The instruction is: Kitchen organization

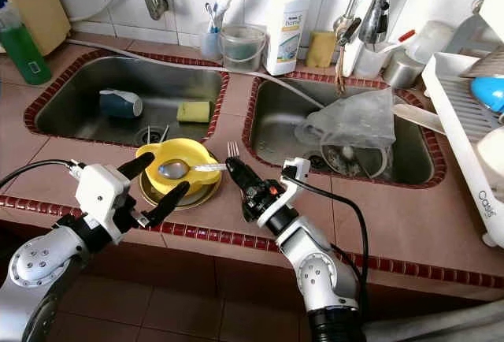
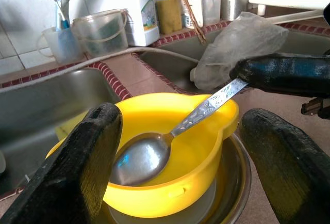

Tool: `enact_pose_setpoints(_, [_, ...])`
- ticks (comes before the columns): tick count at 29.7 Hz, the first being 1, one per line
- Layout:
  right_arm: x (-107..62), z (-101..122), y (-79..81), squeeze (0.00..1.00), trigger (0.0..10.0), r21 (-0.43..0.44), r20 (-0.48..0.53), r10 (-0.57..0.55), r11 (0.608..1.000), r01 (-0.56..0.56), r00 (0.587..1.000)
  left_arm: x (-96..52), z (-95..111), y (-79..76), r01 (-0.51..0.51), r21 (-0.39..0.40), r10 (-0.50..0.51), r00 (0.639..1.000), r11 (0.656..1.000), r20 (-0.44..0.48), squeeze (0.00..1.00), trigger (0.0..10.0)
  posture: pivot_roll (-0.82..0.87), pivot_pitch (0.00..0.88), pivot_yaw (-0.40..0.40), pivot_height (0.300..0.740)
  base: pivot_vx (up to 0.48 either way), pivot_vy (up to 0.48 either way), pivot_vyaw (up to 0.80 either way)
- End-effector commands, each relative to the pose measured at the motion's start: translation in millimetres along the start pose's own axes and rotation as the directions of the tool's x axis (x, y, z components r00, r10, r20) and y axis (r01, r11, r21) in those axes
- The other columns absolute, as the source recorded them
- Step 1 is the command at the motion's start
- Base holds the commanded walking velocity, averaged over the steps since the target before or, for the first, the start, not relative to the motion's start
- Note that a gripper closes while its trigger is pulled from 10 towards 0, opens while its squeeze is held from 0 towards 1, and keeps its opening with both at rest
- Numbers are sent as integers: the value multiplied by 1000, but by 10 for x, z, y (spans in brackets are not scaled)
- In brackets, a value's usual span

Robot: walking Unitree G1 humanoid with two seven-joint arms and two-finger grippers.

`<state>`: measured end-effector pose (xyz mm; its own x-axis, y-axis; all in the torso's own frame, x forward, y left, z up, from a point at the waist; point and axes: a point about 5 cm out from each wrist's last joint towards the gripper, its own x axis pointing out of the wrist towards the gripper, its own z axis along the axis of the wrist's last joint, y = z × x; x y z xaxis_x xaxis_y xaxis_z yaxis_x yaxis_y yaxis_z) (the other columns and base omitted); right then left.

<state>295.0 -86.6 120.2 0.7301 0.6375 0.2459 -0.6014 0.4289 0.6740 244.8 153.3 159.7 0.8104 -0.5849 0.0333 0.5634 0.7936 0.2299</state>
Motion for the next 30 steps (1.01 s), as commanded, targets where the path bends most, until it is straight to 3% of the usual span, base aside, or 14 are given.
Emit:
enact_pose_setpoints(1, [30,43,15,0,0,0,19,16,1000,-16,1000,6,38,-24,10,4,-10,1000,1000,12,0,10000,-19,105,-47,740,0,0,0])
enact_pose_setpoints(4, [29,58,16,0,0,-4,31,17,1000,-17,999,10,33,-24,9,5,-9,1000,1000,11,0,10000,-20,103,-46,740,0,0,0])
enact_pose_setpoints(5, [28,74,23,0,1569,-6,42,22,1000,-22,999,12,33,-21,8,5,-8,1000,1000,12,0,10000,-20,102,-46,740,0,0,0])
enact_pose_setpoints(6, [28,96,33,0,5373,-10,56,28,1000,-28,998,15,33,-17,6,5,-6,1000,1000,12,0,10000,-21,98,-45,740,0,0,0])
enact_pose_setpoints(7, [31,114,40,0,10000,-8,66,32,999,-31,997,18,34,-12,5,5,-5,1000,1000,12,0,10000,-21,98,-44,740,0,0,0])
enact_pose_setpoints(15, [71,275,120,0,10000,-28,128,74,997,-71,989,60,67,74,-30,-18,31,999,999,38,0,10000,-28,80,-41,740,0,0,0])
enact_pose_setpoints(23, [202,525,306,0,10000,-116,193,161,983,-141,968,164,129,332,-144,-31,146,986,989,75,0,10000,-36,43,-41,740,0,0,0])
enact_pose_setpoints(25, [221,580,314,0,10000,-155,213,156,980,-124,965,181,143,384,-174,-38,176,981,984,83,0,10000,-37,38,-41,740,0,0,0])
enact_pose_setpoints(28, [277,739,316,0,10000,-325,254,109,945,-21,961,234,128,518,-288,-83,293,954,954,66,0,10000,-39,18,-41,740,0,0,0])
enact_pose_setpoints(29, [294,803,299,0,10000,-396,284,70,917,50,956,255,115,545,-314,-120,323,944,942,63,0,10000,-40,14,-41,740,0,0,0])
enact_pose_setpoints(30, [297,817,295,0,10000,-408,292,61,911,66,954,259,114,548,-317,-129,327,943,940,63,0,10000,-40,14,-41,740,0,0,0])
